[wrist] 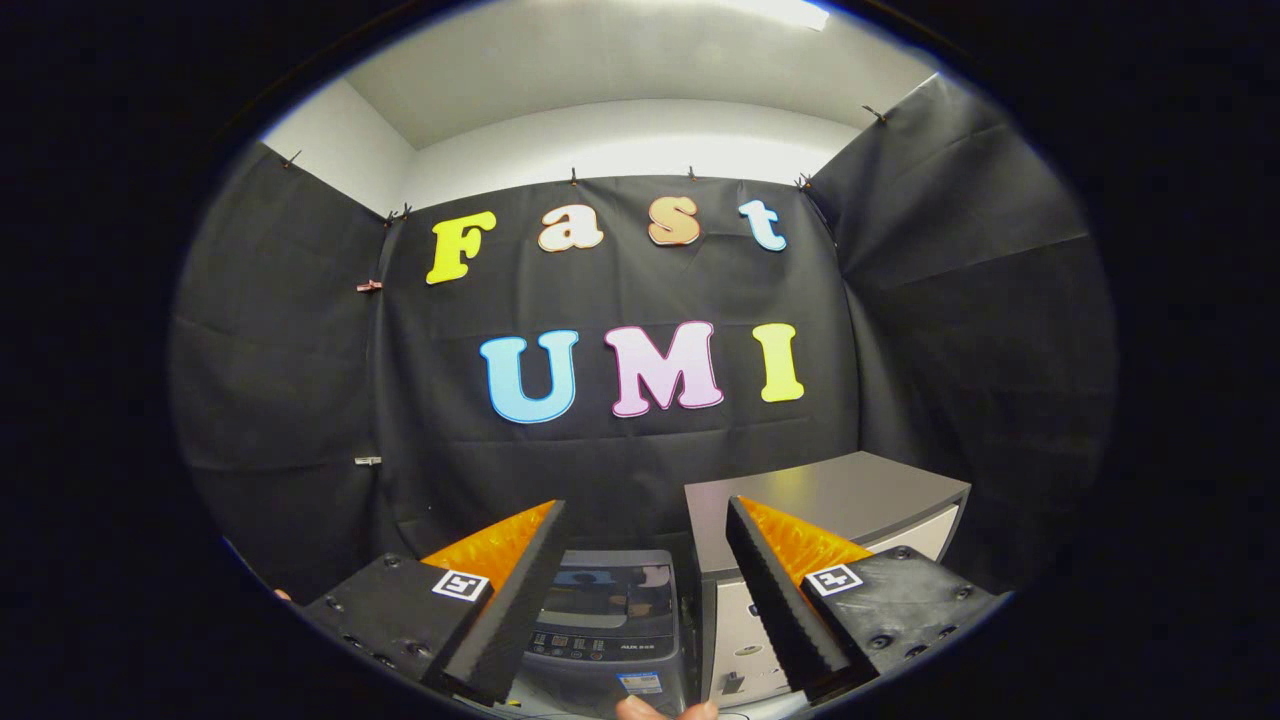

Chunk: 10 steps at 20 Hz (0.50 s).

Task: Put the clothes into the washing machine and then close the washing machine lid.

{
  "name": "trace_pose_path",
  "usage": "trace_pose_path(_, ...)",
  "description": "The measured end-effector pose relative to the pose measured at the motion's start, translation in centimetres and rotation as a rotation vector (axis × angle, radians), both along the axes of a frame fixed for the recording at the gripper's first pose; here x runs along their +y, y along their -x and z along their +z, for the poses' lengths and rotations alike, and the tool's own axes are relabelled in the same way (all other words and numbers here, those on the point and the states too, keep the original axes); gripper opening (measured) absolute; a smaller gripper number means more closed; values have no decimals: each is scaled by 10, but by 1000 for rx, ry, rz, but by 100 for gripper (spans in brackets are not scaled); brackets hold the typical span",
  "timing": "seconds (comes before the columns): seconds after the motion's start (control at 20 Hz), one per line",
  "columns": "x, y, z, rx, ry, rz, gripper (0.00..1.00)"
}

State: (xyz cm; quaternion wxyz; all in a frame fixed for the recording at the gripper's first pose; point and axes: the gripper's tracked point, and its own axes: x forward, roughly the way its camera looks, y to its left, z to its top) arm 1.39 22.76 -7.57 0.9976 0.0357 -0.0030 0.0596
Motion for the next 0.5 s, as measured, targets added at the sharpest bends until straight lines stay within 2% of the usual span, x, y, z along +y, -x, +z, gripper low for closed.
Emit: trace_pose_path(0.5, 8, -2, -1, 0, 7, 13, 99)
